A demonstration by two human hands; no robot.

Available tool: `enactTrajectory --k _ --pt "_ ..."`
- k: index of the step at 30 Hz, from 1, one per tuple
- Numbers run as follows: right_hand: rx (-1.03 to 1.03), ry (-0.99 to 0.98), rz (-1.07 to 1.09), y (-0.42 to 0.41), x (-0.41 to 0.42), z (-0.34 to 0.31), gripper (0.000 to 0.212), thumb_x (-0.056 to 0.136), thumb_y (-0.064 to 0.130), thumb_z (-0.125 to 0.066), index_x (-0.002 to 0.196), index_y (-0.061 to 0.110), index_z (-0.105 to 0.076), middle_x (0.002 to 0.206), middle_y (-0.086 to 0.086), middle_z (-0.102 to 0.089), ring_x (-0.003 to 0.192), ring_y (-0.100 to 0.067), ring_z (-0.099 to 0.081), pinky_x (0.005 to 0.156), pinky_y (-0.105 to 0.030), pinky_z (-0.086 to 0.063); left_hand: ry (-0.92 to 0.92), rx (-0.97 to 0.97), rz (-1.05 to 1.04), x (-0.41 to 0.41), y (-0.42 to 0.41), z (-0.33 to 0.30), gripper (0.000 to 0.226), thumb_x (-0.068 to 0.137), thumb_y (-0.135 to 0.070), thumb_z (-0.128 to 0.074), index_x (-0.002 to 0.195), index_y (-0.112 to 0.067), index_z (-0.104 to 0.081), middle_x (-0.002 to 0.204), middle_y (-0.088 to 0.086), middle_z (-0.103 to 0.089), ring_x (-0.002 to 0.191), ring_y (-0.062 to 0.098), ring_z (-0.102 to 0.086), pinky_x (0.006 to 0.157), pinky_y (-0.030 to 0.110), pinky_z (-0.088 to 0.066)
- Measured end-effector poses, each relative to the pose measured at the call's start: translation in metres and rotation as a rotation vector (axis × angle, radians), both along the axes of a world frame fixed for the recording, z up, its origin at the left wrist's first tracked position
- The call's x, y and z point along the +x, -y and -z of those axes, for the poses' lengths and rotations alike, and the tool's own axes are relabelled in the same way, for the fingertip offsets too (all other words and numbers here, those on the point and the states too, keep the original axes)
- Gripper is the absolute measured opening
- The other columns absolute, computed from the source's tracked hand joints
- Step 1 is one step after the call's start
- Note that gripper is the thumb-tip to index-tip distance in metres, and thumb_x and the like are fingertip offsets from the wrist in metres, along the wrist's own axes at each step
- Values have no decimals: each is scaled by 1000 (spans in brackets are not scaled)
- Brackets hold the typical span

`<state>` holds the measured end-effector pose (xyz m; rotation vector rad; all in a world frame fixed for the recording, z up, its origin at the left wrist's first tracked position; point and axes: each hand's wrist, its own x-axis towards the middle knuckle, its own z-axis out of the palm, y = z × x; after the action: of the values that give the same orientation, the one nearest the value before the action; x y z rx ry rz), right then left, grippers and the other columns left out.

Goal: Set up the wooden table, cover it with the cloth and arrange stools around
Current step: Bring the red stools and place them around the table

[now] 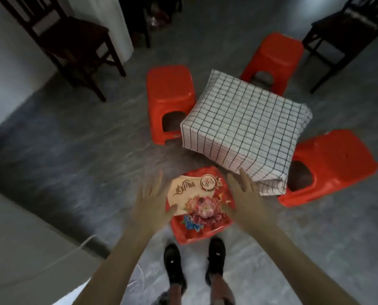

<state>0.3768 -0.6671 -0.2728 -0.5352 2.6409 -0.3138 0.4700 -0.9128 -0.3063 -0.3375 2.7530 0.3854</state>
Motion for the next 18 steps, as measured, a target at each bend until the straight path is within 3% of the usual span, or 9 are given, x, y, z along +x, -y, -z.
enactTrajectory --k 2,8,11,14,16,18 --pt "-17 42 63 -2 14 28 85 87 40 -66 155 24 -18 163 -12 0 148 -39 -5 116 -56 -19 42 55 34 4 1 30 78 89 -61 -48 154 -31 -18 161 1 17 150 33 2 118 54 -2" --pt "47 170 142 -17 44 118 85 89 47 -61 155 27 -12 163 -11 -1 148 -37 -12 116 -52 -25 194 112 51 13 -15 135 80 89 -64 -41 155 -30 -12 161 3 21 149 34 9 117 58 -12" --pt "117 243 166 -25 49 160 84 91 46 -59 155 29 -7 163 -11 2 149 -35 -7 118 -51 -22 271 148 11 15 -29 185 87 89 -63 -49 155 -35 -1 156 1 33 146 35 19 117 62 -4" --pt "125 236 136 -26 40 200 86 86 46 -64 154 30 -13 162 -14 -3 147 -37 -12 116 -54 -27 229 123 -30 14 -39 225 90 86 -64 -54 152 -44 4 153 -1 41 140 33 31 114 68 -2" --pt "135 211 95 -23 27 221 83 88 41 -63 154 30 -14 160 -16 -4 146 -39 -15 113 -56 -31 187 136 -98 11 -44 245 93 83 -65 -58 149 -49 5 154 -2 38 137 28 34 111 72 -1" --pt "168 200 42 -16 11 240 82 90 32 -61 155 28 -11 160 -18 1 147 -41 -11 114 -56 -29 224 210 -168 12 -53 263 98 79 -67 -62 148 -52 6 160 -1 24 143 29 26 110 73 -3"
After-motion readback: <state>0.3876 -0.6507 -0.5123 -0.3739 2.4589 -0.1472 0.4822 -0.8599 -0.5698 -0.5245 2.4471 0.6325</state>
